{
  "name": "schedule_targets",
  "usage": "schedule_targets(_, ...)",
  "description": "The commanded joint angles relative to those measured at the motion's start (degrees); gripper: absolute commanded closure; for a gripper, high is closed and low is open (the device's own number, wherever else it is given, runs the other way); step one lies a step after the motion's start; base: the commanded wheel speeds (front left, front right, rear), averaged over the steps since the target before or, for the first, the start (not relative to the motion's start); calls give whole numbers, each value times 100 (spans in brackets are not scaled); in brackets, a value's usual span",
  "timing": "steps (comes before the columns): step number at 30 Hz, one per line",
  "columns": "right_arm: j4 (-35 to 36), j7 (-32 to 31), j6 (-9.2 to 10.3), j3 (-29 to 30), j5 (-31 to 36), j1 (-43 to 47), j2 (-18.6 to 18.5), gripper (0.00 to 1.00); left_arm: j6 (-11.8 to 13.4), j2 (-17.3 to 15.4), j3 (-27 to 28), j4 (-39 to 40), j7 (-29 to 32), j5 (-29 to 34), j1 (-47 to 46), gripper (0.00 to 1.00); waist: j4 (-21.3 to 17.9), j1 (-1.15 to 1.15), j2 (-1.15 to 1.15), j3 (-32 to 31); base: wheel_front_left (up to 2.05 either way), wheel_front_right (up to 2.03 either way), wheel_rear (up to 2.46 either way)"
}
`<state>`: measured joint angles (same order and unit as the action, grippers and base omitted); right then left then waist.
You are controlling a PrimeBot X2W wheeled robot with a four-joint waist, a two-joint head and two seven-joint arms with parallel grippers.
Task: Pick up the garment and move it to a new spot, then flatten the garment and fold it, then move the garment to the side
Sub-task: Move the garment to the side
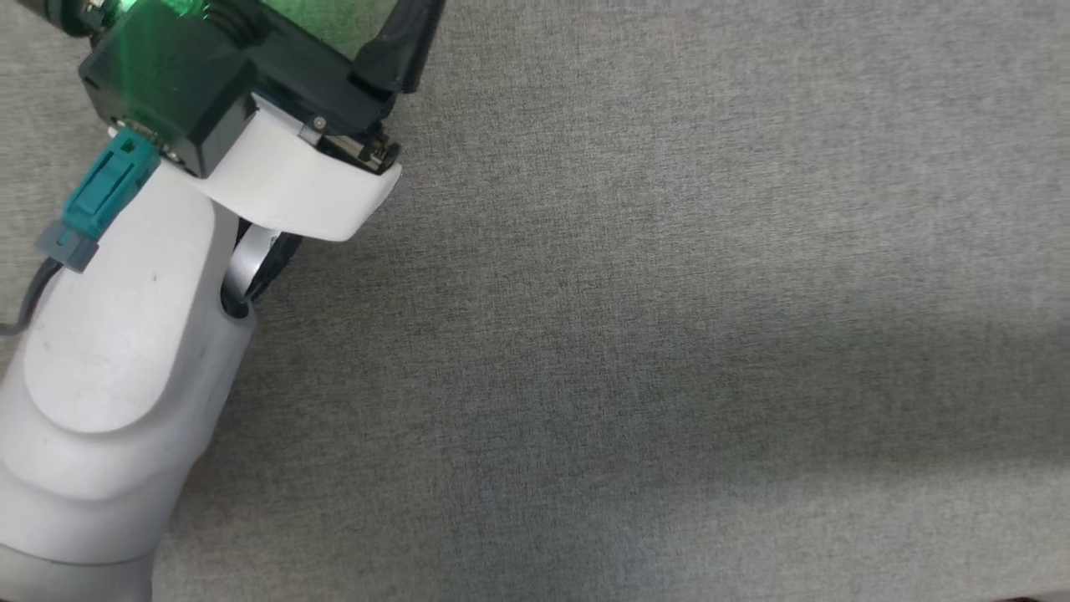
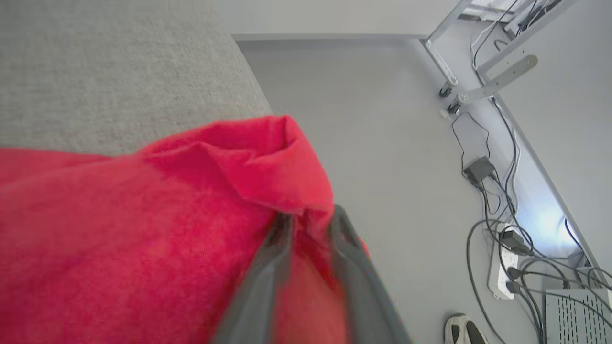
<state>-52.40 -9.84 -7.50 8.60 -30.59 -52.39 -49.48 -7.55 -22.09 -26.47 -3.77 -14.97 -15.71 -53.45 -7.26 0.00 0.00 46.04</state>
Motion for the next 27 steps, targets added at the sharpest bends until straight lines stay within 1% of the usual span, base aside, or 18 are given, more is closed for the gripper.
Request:
schedule_targets(1, -48, 147, 3, -85, 55, -71, -19, 0, 15, 13, 61, -43, -30, 27, 148, 0, 12, 0, 0, -121, 0, 0, 0)
schedule_targets(2, -46, 232, 3, -180, 88, -66, -32, 0, 15, 34, 98, -66, -30, 45, 208, 0, 21, 0, 0, -195, 0, 0, 0)
schedule_targets(3, 58, 402, 3, -443, 208, 12, -42, 0, 15, 103, 213, -104, -30, 38, 379, 0, 45, 0, 0, -379, 0, 0, 0)
schedule_targets(4, 138, 486, 3, -569, 243, 34, -22, 0, 15, 122, 278, -133, -30, 29, 485, 0, 55, 0, 0, -466, 0, 0, 0)
schedule_targets(6, 270, 658, 3, -783, 231, 124, 32, 0, 15, 167, 427, -185, -30, 36, 747, 0, 79, 0, 0, -682, 0, 0, 0)
schedule_targets(9, 509, 864, 3, -1092, 117, 275, 167, 0, 15, 328, 691, -251, -30, 1, 1234, 0, 151, 0, 0, -1054, 0, 0, 0)
schedule_targets(14, 889, 1184, 3, -1535, -60, 750, 588, 0, 15, 662, 1080, -453, -30, -57, 2189, 0, 344, 0, 0, -1781, 0, 0, 0)
schedule_targets(15, 889, 1184, 3, -1535, -60, 750, 588, 0, 15, 662, 1080, -453, -30, -57, 2189, 0, 344, 0, 0, -1781, 0, 0, 0)
schedule_targets(18, 984, 1487, 3, -1667, -157, 1159, 848, 0, 14, 913, 1169, -630, -30, -85, 2695, 0, 565, 0, 0, -2216, 0, 0, 0)
schedule_targets(22, 1072, 1907, 3, -1802, -124, 1779, 1183, 0, 15, 1139, 1353, -863, -30, -124, 3219, 0, 858, 0, 0, -2677, 0, 0, 0)
schedule_targets(27, 1211, 2268, 3, -1809, -65, 2388, 1549, 0, 15, 1240, 1617, -1134, -30, -169, 3739, 0, 1098, 0, 0, -3131, 0, 0, 0)
